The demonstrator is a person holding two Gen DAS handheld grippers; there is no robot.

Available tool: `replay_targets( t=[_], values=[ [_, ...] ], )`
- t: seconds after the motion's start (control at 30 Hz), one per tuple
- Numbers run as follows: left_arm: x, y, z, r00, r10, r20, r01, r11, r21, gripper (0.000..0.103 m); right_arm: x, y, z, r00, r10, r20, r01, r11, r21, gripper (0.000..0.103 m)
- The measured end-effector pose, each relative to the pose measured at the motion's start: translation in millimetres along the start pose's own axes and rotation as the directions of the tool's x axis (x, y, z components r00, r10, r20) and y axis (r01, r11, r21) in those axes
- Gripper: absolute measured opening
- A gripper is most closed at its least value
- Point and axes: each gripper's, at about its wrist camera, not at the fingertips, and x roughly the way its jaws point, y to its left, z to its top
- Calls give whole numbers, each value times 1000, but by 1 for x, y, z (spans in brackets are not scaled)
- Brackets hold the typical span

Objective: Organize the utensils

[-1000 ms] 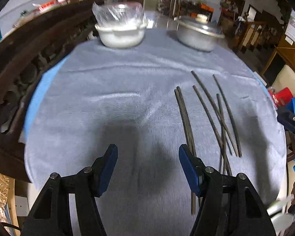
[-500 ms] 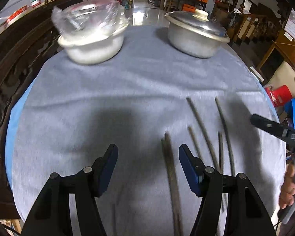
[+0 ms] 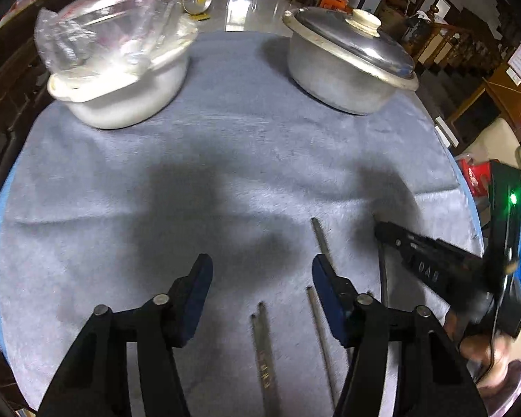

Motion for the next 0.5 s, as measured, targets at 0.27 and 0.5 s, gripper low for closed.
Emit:
replay_targets(
  t=[0.27, 0.5],
  values=[
    [47, -37, 24, 993, -45, -111, 41, 998, -37, 59, -12, -38, -10, 999, -5, 38, 4, 1000, 26, 6],
    [67, -53, 30, 992, -10, -126, 6, 999, -37, 41, -42, -64, -17, 996, 44, 75, -47, 998, 43, 6]
  ],
)
